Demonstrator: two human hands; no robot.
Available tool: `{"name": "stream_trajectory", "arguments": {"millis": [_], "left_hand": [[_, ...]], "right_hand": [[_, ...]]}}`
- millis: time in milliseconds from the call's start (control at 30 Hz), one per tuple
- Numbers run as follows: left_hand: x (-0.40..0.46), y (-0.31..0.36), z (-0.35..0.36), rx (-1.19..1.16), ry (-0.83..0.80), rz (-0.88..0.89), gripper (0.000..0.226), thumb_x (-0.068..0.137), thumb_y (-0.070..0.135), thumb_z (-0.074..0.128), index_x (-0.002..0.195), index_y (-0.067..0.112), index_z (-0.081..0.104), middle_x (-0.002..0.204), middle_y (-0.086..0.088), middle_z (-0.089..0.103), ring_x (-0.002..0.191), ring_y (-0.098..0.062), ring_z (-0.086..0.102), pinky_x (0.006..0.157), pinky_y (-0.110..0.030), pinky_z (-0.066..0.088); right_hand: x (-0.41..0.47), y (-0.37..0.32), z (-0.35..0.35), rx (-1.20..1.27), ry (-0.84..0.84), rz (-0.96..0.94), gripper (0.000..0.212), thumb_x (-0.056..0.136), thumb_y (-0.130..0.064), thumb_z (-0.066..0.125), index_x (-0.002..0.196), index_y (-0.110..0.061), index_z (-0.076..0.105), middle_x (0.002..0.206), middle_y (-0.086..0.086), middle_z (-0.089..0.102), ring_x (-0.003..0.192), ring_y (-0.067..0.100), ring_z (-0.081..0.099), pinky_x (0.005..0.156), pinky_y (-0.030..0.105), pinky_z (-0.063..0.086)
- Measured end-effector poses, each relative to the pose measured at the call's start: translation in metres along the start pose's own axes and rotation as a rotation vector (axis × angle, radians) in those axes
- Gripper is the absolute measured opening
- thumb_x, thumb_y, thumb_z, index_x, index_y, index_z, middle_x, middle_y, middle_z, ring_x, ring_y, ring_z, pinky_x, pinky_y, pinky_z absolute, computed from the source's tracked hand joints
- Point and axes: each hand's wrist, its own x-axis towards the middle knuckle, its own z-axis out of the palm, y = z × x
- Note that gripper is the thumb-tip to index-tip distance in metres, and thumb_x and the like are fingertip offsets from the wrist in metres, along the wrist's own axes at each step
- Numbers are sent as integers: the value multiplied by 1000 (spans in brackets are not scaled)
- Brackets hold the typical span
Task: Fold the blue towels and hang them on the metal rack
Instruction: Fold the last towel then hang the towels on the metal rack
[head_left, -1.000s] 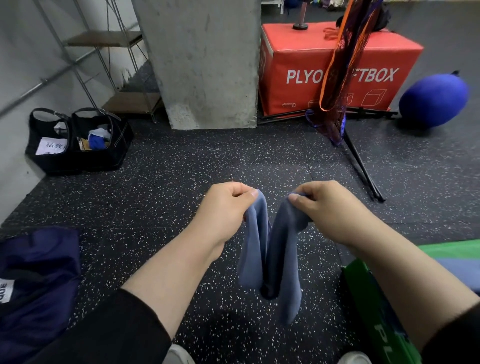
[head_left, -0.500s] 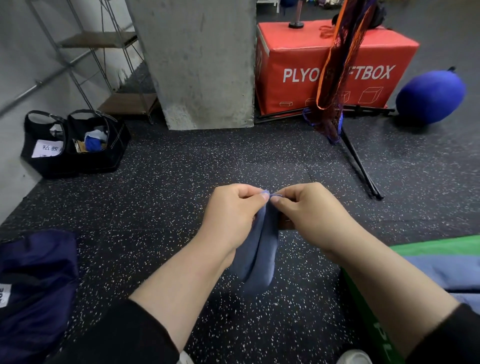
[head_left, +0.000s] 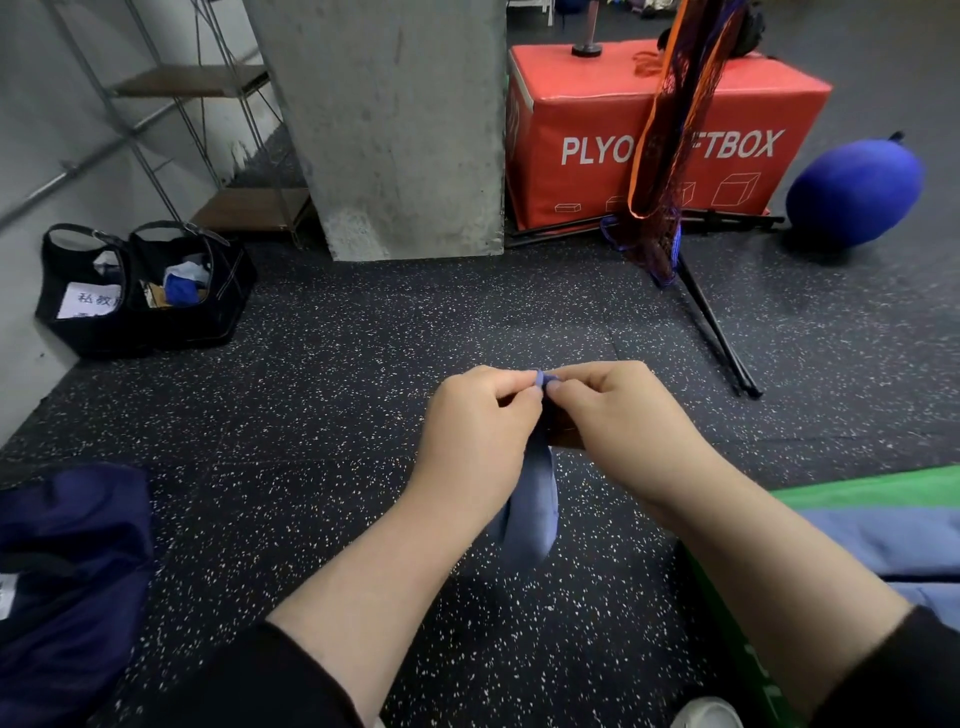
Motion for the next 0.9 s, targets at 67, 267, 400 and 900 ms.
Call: {"name": "stream_trajectory", "arguments": {"millis": [67,267,400,900], "left_hand": [[-1,3,0,17,-96,9,31,96,8,55,111,20,79,109,12,70,103,-5,63,88,-21,48],[0,4,-11,-123,-147,-85,34,92,0,48,94,13,79,91,2,79,90,-9,74,91,-32,58],[9,-5,-16,162,-196,76,30,96,19,62,123,30,64,115,13,64,100,-2,62,89,-19,49],[15,-21,-25,91,-469,74,4,89,18,70,92,15,69,78,-6,68,72,-9,55,69,-35,46]], "right_hand": [[0,2,-4,64,-10,37,46,80,-46,56,92,-5,72,87,25,70,81,42,66,86,69,51],[2,6,-12,102,15,21,32,82,-45,63,90,-18,77,94,27,70,78,24,60,88,69,50],[1,3,-18,-37,-74,-61,18,99,-28,56,95,-23,73,89,5,76,84,21,68,89,60,53],[-10,-11,-40,-554,-77,-184,9,94,-23,62,87,-29,61,69,-9,63,59,-1,52,56,20,39]]}}
